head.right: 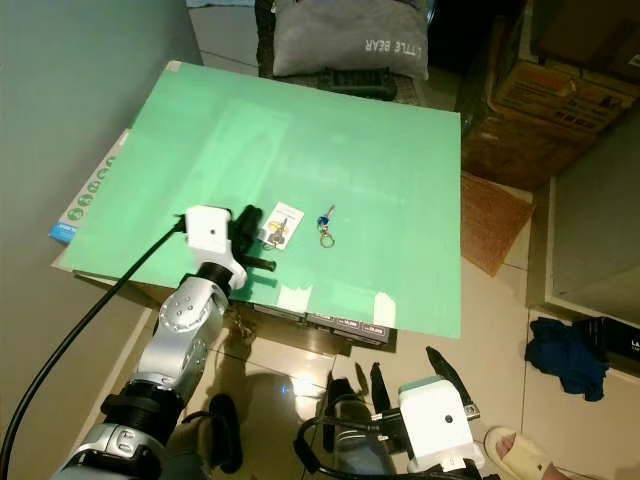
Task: Hang keys on a hook
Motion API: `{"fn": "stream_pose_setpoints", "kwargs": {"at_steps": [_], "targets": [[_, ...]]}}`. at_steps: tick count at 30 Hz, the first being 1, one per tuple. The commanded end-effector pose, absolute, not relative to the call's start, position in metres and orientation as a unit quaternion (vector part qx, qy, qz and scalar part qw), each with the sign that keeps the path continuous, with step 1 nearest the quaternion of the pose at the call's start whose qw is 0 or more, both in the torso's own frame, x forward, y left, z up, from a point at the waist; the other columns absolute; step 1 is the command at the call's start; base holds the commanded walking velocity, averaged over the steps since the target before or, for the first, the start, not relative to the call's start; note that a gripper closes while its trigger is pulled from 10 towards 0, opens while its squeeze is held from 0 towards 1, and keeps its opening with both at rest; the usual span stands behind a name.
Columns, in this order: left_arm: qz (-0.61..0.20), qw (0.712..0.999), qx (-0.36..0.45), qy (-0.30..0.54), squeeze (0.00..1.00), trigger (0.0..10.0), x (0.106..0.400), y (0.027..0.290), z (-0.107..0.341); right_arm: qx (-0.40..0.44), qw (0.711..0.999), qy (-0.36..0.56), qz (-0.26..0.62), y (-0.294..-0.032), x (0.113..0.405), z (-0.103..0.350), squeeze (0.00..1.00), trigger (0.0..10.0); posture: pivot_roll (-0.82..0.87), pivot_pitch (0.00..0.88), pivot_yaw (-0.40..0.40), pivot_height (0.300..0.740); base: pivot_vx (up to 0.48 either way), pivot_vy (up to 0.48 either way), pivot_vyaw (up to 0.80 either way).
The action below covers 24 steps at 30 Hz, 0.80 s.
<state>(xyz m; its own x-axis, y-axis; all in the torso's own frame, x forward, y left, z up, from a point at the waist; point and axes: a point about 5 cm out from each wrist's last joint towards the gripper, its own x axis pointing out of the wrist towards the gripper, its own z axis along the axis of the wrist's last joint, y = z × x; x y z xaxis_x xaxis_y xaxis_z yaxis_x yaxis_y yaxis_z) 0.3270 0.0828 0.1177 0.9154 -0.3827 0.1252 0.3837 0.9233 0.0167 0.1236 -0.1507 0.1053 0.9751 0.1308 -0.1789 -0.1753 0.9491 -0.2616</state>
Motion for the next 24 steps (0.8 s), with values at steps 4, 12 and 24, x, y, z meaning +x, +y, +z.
{"fn": "stream_pose_setpoints", "kwargs": {"at_steps": [4,12,24], "targets": [[-0.279,0.952,0.104,-0.07,1.0,10.0,0.323,0.087,0.111,-0.138,0.982,0.096,0.083,-0.153,0.121,0.099,0.0,10.0,-0.27,0.326,-0.022,0.74,0.0,0.0,0.0],[-0.3,0.932,0.197,-0.045,1.0,10.0,0.328,0.1,0.096,-0.136,0.982,0.1,0.079,-0.152,0.117,0.099,0.0,10.0,-0.28,0.34,-0.018,0.74,0.0,0.0,0.0],[-0.296,0.925,0.237,-0.015,0.0,10.0,0.335,0.094,0.083,-0.134,0.982,0.108,0.079,-0.151,0.109,0.101,0.0,10.0,-0.3,0.365,-0.023,0.74,0.0,0.0,0.0]]}}
